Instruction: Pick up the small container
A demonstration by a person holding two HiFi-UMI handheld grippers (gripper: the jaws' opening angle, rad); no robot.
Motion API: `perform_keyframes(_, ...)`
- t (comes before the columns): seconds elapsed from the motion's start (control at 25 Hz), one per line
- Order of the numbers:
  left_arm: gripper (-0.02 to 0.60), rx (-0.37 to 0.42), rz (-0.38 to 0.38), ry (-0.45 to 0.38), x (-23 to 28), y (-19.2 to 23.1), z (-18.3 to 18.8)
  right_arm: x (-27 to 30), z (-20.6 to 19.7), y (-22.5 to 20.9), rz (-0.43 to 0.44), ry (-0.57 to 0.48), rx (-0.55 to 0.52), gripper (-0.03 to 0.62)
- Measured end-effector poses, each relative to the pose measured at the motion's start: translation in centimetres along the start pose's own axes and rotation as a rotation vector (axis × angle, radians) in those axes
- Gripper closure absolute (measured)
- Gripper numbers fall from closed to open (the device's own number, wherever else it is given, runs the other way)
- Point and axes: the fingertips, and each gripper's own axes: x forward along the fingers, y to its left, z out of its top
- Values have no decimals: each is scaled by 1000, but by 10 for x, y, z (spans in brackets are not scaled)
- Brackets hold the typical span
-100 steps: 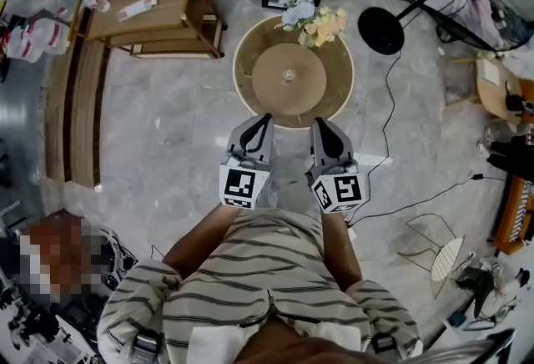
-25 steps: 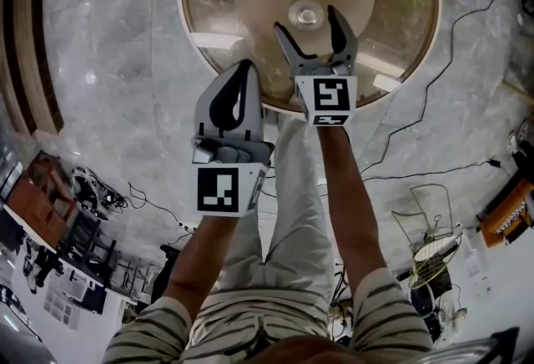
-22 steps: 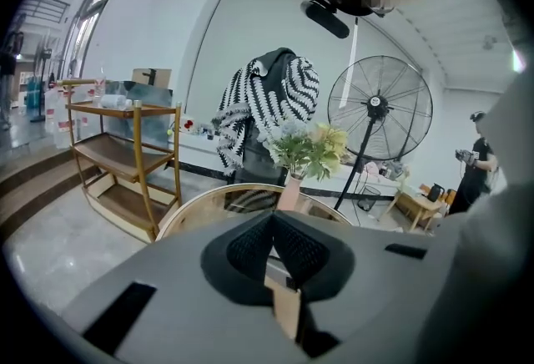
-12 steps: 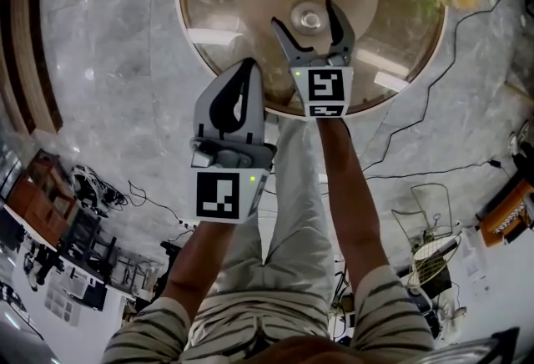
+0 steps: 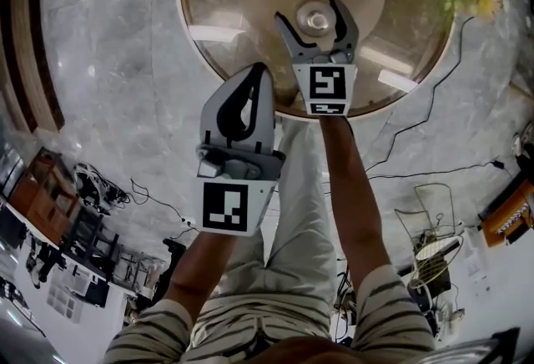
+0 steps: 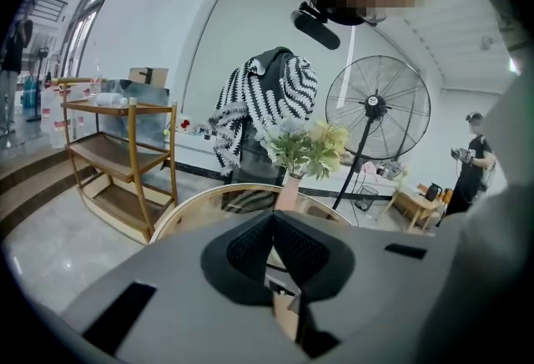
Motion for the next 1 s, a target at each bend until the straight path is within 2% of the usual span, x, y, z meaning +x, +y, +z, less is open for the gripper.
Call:
perform_keyframes(0.28,583,21,-30,33,0,-9,-13,2,0,1,-29,-7,-47,201)
perform_keyframes(0.76,583,-16,-49,44,2,-10,-14,8,-3,-5,-71,49,-42,249)
perform_keyframes(1.0,583,-9,-86,57,1,-16,-16,10,-2,-8,-73,63,-41,264)
